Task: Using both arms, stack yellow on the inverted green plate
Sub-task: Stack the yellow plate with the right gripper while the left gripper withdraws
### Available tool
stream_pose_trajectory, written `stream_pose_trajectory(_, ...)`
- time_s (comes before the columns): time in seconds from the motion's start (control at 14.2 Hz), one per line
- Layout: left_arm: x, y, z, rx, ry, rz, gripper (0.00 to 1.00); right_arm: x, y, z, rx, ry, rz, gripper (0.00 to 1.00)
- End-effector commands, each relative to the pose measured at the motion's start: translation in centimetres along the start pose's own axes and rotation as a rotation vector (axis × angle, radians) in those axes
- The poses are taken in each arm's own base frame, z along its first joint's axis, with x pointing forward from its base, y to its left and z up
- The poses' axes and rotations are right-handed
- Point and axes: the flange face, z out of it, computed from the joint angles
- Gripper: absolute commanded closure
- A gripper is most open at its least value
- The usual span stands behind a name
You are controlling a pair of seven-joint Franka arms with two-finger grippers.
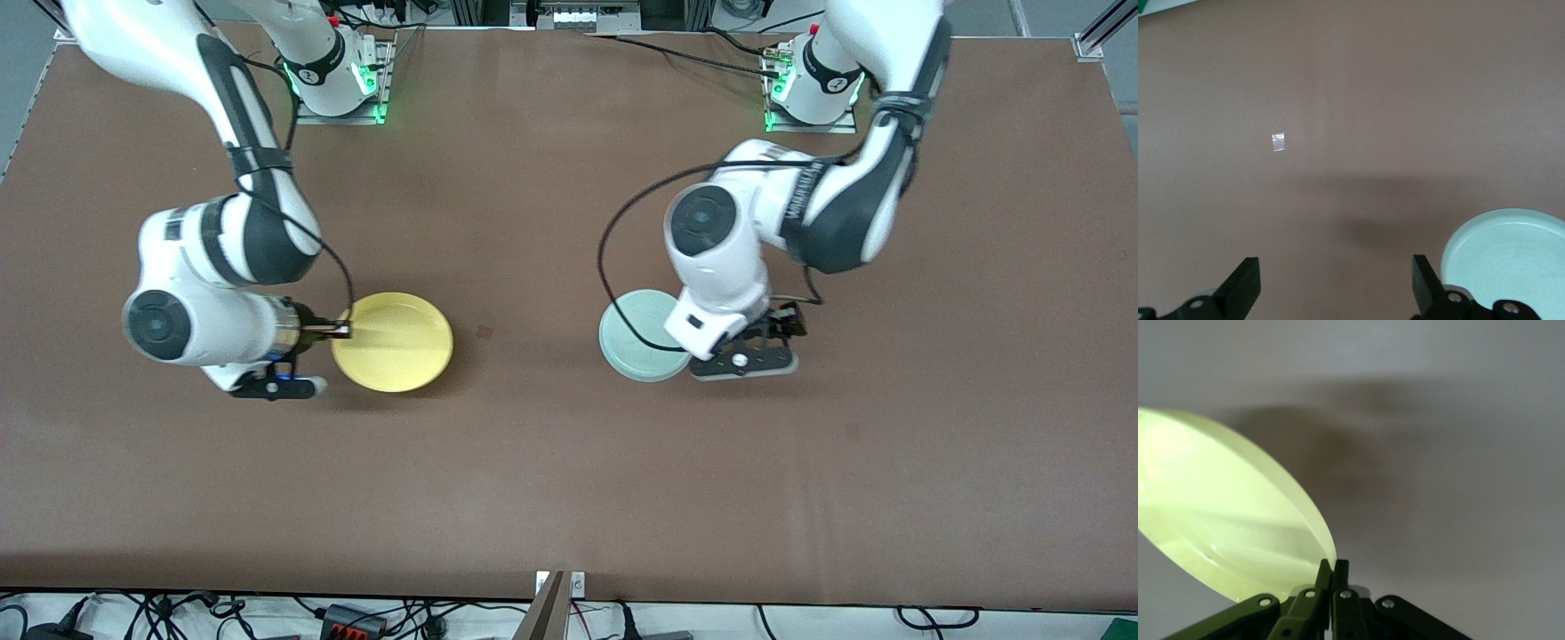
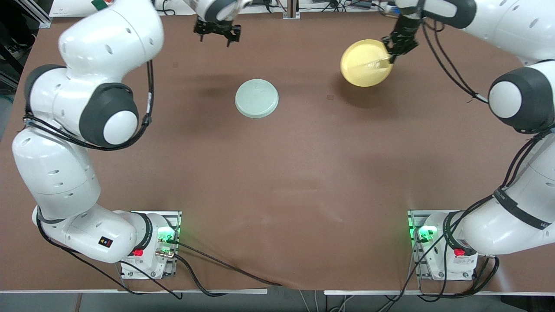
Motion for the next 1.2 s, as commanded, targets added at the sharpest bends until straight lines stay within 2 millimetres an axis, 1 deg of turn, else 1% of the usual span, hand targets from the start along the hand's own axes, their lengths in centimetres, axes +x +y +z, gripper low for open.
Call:
stream_pose_trajectory(0.0,1.0,-6.0,-0.1,-0.117,-0.077,0.028,0.0,0.6,-5.0,0.3,0.125,0.006,0.069,1.0)
stream_pose_trajectory(0.07,1.2,-7.6,-0.3,-0.134,-0.083,0.017,0.0,0.5,-7.2,0.9,0.173,-0.012,0.088,1.0)
stream_pose_trajectory(0.14,1.4,-9.0,-0.9,-0.139,-0.075,0.012,0.0,-0.1,-10.8,2.1,0.197,-0.031,0.095,1.0)
stream_pose_trajectory(0.21,1.7,-10.9,-1.4,-0.143,-0.068,0.022,0.0,-0.1,-13.3,2.9,0.199,-0.024,0.112,1.0)
stream_pose_trajectory(0.28,1.8,-12.2,-1.7,-0.148,-0.06,0.057,0.0,0.2,-15.5,4.0,0.213,-0.008,0.147,1.0)
stream_pose_trajectory(0.35,2.0,-13.6,-2.3,-0.152,-0.047,0.086,0.0,0.3,-17.3,5.0,0.253,-0.018,0.165,1.0)
stream_pose_trajectory(0.42,1.9,-14.2,-3.1,-0.155,-0.032,0.099,0.0,0.0,-19.1,6.2,0.29,-0.038,0.173,1.0)
stream_pose_trajectory(0.56,1.2,-15.3,-5.4,-0.168,-0.015,0.087,0.0,-1.3,-22.5,8.2,0.331,-0.053,0.214,1.0)
stream_pose_trajectory(0.63,1.0,-16.0,-5.7,-0.179,-0.029,0.085,0.0,-1.7,-23.8,8.9,0.353,-0.055,0.251,1.0)
stream_pose_trajectory(0.7,0.7,-17.0,-6.4,-0.21,-0.035,0.095,0.0,-2.8,-25.8,9.7,0.367,-0.053,0.254,1.0)
stream_pose_trajectory(0.77,0.6,-17.3,-6.8,-0.236,-0.035,0.108,0.0,-3.4,-27.1,10.2,0.375,-0.042,0.26,1.0)
stream_pose_trajectory(0.85,0.5,-19.0,-7.3,-0.243,-0.032,0.112,0.0,-3.7,-27.8,11.6,0.378,-0.051,0.279,1.0)
stream_pose_trajectory(0.92,0.4,-20.2,-7.5,-0.246,-0.038,0.134,0.0,-4.3,-28.8,12.4,0.392,-0.056,0.298,1.0)
stream_pose_trajectory(0.99,-0.1,-21.1,-8.0,-0.258,-0.052,0.152,0.0,-4.5,-29.4,13.2,0.397,-0.052,0.303,1.0)
stream_pose_trajectory(1.06,-0.2,-22.4,-8.0,-0.27,-0.066,0.153,0.0,-5.0,-30.0,13.7,0.397,-0.051,0.296,1.0)
stream_pose_trajectory(1.13,-0.4,-22.8,-8.2,-0.29,-0.072,0.149,0.0,-5.0,-30.1,14.4,0.405,-0.062,0.307,1.0)
